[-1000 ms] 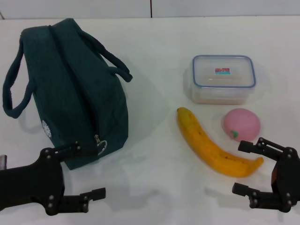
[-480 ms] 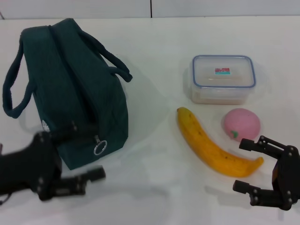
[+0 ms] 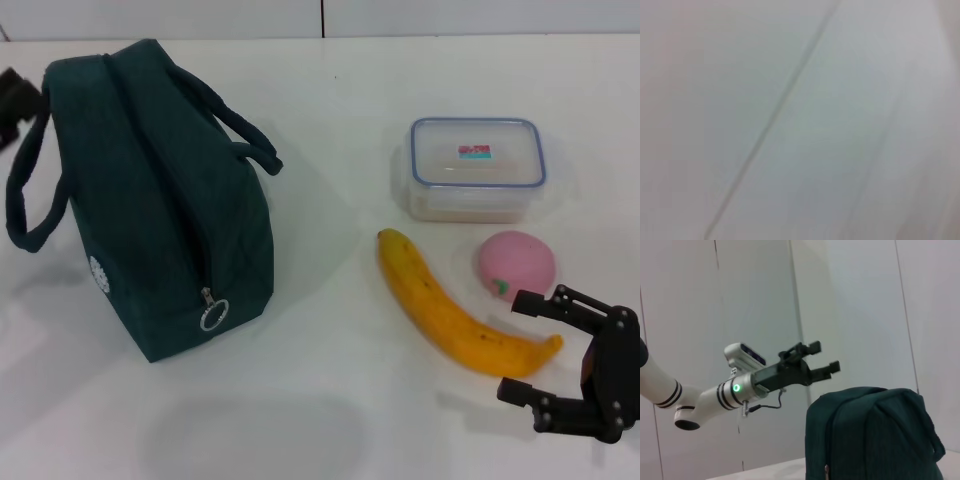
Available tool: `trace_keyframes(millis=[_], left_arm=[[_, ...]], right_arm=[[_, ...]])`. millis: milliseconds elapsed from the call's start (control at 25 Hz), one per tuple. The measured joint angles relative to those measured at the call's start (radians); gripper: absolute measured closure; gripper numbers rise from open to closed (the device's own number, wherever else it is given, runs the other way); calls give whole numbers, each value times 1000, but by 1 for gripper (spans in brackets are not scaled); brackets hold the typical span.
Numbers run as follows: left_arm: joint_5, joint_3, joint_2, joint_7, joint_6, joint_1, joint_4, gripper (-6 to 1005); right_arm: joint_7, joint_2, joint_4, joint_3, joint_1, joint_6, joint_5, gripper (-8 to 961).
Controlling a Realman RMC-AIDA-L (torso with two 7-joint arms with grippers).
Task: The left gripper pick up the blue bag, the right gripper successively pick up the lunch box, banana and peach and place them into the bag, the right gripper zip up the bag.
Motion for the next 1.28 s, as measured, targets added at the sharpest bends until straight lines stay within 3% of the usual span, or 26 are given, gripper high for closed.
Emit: trace_keyframes(millis=[80, 280, 680, 880, 1080, 1280], left_arm=[[8, -2, 11, -54, -43, -13, 5, 115], [60, 1, 72, -241, -114, -60, 33, 115], [377, -2, 161, -818, -170, -123, 351, 116], [567, 34, 205, -962, -132, -214, 353, 119], [617, 98, 220, -1009, -110, -253, 351, 127], [664, 109, 226, -1026, -96, -272, 350, 134]], right_arm=[[0, 0, 1, 0, 0, 1, 2, 88], [0, 0, 9, 0, 2, 7, 2, 89], [0, 0, 10, 0, 2, 14, 2, 91], [0, 0, 11, -3, 3, 22, 2, 93], [1, 0, 19, -5, 5, 27, 2, 94], [2, 0, 26, -2, 6, 27, 2, 95]])
